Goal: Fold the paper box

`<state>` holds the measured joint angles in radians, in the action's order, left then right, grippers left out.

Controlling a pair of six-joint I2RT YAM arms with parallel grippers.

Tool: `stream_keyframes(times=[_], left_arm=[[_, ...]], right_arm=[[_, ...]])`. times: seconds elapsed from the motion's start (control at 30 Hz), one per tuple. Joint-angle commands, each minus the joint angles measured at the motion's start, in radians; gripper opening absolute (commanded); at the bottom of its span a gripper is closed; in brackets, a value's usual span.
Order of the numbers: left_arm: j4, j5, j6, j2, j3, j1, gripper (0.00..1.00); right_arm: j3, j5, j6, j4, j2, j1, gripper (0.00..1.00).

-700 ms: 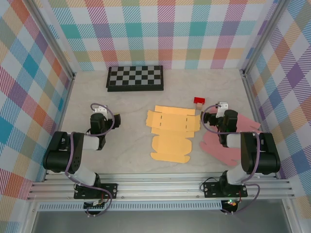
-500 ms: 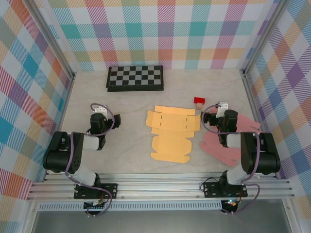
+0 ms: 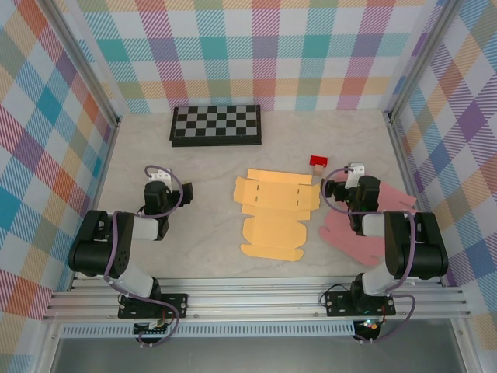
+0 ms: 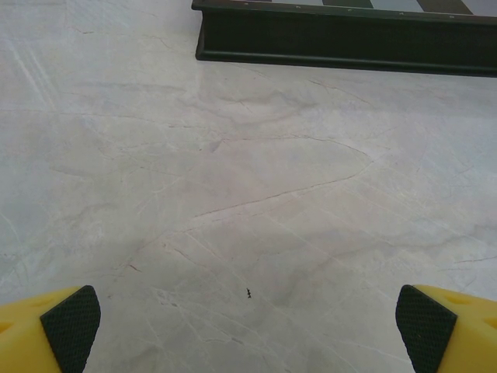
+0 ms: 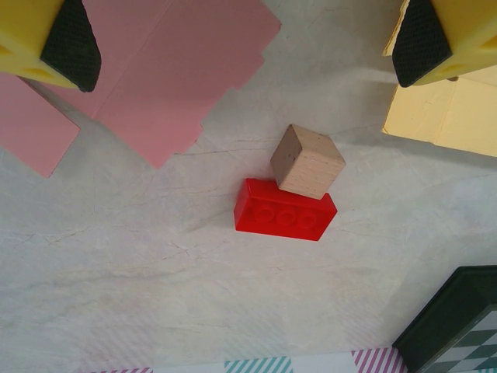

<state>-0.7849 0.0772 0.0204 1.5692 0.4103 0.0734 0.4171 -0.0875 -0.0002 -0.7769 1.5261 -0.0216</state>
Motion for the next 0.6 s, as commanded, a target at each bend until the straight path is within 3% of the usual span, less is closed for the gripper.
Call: stream_keyframes(times=[0.0, 0.3, 0.37, 0.43, 0.5, 0.57], left_arm=[[-0.011, -0.027, 0.01, -0.002, 0.016, -0.016, 1.0], [0.044, 0.024, -0.002, -0.047, 0.034, -0.007, 1.0], [0.245, 0.145, -0.028, -0.136, 0.098, 0.023, 1.0], [0.516, 0.288, -0.173, -0.19, 0.211, 0.041, 1.0], [0.76, 0.317, -0.321, -0.205, 0.332, 0.041, 1.0], [0.861, 0.336, -0.422, -0.204, 0.389, 0.041, 1.0]], right_arm=[[0.011, 0.0, 0.014, -0.002, 0.002, 0.004, 1.0], [0.017, 0.01, 0.01, 0.004, 0.0, 0.006, 1.0], [0.078, 0.121, 0.01, 0.164, -0.059, 0.039, 1.0], [0.201, 0.277, 0.07, 0.443, -0.134, 0.07, 1.0], [0.331, 0.344, 0.191, 0.692, -0.161, 0.076, 1.0], [0.47, 0.339, 0.252, 0.924, -0.141, 0.085, 1.0]])
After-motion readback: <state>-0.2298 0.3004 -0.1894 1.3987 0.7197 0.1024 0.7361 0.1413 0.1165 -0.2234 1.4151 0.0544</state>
